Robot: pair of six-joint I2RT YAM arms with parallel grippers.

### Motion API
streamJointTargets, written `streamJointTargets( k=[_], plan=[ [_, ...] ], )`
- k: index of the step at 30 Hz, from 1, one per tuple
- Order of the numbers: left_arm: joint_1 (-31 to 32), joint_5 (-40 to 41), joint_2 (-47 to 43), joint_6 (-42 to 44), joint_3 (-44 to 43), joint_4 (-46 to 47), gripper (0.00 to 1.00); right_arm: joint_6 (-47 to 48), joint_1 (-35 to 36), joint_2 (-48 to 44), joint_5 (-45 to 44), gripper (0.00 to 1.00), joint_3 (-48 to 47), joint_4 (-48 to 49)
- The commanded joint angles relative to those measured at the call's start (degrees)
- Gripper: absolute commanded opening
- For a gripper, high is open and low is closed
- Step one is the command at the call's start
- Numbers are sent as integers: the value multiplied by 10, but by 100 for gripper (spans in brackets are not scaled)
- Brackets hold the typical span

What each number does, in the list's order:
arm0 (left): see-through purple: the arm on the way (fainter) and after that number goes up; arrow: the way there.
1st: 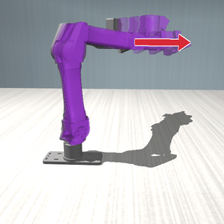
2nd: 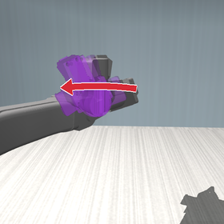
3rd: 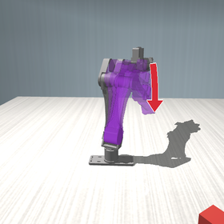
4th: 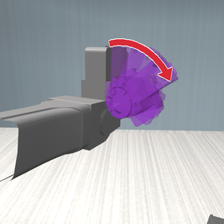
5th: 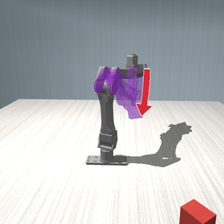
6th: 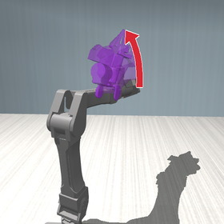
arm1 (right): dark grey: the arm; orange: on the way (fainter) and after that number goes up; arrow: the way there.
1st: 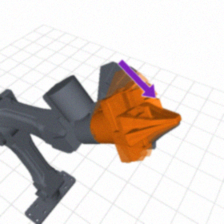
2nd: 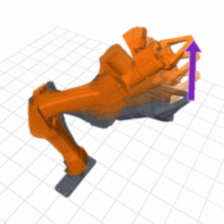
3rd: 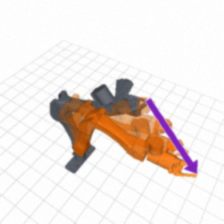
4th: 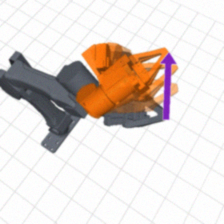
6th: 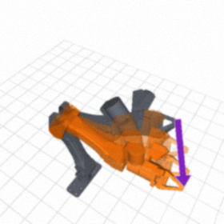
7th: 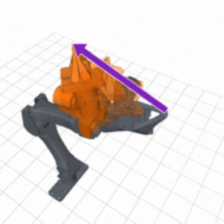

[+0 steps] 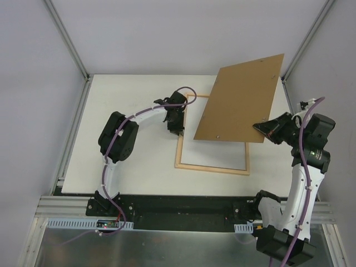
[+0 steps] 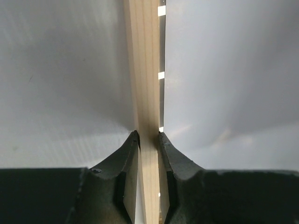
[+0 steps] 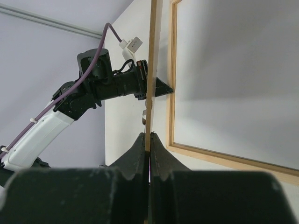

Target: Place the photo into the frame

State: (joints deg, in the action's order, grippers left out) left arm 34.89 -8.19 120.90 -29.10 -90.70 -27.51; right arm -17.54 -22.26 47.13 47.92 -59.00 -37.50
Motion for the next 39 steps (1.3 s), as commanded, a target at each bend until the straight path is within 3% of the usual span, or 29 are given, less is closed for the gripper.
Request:
streamJointTargets(
  k=[1,8,16,24,31,39],
  plan=[
    [-7,33,-62,-9,80,-26,0,-9,20,-10,45,0,20,90],
    [-32,42,-151,-36,207,-2,0,-23,76,-13,39,0,56,131],
    [-76,23,-232,-17,294,0,0,-47,174,-18,16,0,119,193],
    [-110,9,-259,-2,322,0,0,-68,267,-10,-40,0,170,264],
    [-134,8,-263,5,322,-3,0,-83,310,2,-63,0,196,309],
    [-147,5,-261,11,305,-7,7,-107,345,5,-78,0,230,360]
  ],
)
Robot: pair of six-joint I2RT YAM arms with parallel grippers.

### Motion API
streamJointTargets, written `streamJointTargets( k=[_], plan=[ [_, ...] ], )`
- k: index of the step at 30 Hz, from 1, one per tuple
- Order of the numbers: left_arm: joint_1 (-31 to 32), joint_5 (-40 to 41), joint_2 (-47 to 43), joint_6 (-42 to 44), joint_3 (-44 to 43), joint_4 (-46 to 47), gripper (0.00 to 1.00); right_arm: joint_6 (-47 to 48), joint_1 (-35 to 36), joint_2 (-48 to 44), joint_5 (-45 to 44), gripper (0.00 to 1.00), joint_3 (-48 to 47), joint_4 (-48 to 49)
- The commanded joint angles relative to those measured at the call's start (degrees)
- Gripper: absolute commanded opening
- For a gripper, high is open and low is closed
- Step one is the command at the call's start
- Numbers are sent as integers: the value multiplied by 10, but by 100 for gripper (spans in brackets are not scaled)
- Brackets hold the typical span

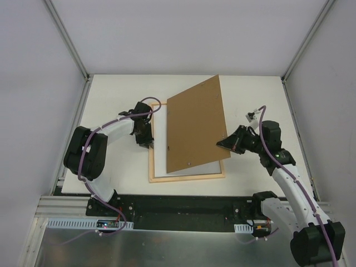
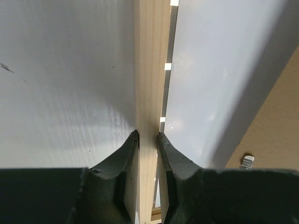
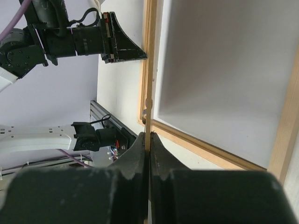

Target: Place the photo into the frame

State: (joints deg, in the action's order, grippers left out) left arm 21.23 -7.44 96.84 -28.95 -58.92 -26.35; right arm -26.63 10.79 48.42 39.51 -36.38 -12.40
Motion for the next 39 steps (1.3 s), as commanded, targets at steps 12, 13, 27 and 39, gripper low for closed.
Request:
streamJointTargets(
  k=[12,13,27,39],
  plan=[
    [-10,-38,-56,5,-34,-19,29,-40,37,5,-6,0,34,169],
    [-10,-40,-62,5,-35,-19,34,-40,41,6,-7,0,36,174],
    [-43,13,-102,-39,7,-19,25,-44,64,30,-13,0,50,202],
    [-44,15,-40,-61,18,8,16,-57,83,50,-12,0,55,229]
  ],
)
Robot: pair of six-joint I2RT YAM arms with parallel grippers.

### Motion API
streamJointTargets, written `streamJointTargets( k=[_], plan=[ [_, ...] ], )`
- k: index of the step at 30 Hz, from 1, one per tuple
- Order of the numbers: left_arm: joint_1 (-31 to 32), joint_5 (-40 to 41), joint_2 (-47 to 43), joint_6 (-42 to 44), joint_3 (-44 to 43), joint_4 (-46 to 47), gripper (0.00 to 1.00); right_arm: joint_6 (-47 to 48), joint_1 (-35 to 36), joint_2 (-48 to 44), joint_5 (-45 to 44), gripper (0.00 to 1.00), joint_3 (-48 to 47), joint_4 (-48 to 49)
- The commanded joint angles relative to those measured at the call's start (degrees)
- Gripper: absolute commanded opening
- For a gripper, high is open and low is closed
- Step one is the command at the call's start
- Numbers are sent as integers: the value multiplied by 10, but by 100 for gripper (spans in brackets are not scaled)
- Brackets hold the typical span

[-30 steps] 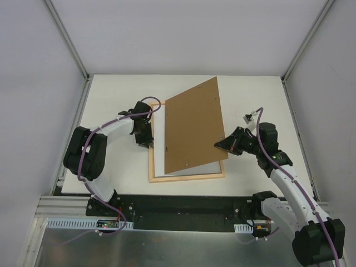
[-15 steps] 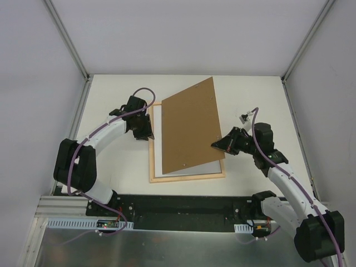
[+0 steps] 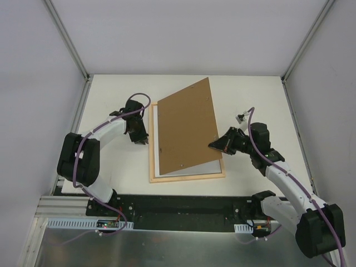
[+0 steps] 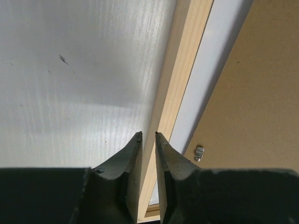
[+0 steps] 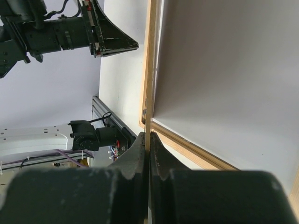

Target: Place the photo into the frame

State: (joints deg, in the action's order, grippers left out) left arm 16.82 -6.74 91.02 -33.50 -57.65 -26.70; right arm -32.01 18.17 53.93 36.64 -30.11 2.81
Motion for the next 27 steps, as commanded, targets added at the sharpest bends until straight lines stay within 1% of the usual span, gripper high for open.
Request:
streamJointTargets(
  k=[1,19,27],
  plan=[
    [1,9,21,-17,5,12,15,-5,8,-6,18,0,-7,77],
    [1,3,42,-18,1,23,13,-9,9,-53,16,1,-22,32],
    [1,0,45,-17,-3,24,13,-3,12,-50,19,0,-24,20]
  ],
)
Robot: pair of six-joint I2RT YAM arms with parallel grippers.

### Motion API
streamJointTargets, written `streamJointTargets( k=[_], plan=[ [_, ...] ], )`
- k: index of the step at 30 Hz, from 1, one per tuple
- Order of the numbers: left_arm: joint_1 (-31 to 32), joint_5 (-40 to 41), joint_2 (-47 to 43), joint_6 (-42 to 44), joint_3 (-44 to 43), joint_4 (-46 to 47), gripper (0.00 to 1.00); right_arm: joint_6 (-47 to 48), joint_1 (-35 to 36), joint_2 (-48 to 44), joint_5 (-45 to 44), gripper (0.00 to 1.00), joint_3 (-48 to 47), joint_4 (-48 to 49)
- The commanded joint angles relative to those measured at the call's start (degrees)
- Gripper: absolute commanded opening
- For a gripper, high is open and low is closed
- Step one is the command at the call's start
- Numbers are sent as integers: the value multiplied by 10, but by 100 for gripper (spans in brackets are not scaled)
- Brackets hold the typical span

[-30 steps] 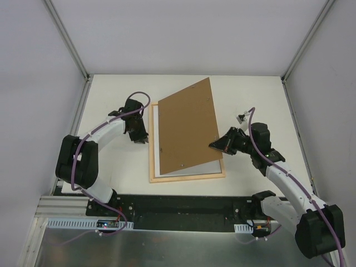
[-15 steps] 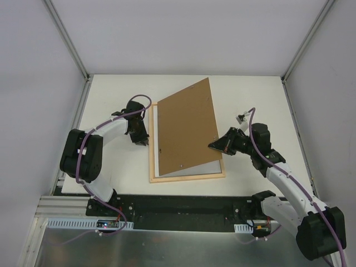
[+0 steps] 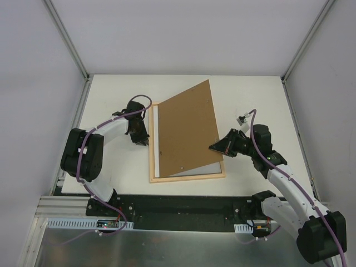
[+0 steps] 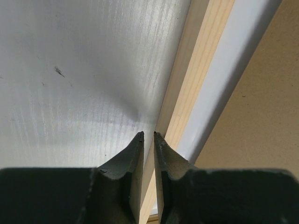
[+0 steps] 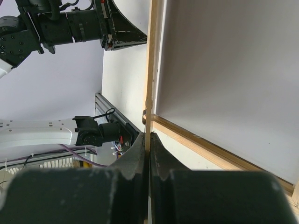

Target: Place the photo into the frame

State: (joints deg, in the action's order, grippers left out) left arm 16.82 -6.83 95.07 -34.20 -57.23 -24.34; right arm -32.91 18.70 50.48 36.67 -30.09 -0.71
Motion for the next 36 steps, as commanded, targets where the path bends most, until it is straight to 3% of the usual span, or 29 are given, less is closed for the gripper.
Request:
streamJointTargets(
  k=[1,36],
  plan=[
    [1,1,4,-10,-7,0,13,6,7,-13,18,0,-23,55],
    [8,-9,21,-10,-13,7,11,35,63,88,-40,0,13,74]
  ],
)
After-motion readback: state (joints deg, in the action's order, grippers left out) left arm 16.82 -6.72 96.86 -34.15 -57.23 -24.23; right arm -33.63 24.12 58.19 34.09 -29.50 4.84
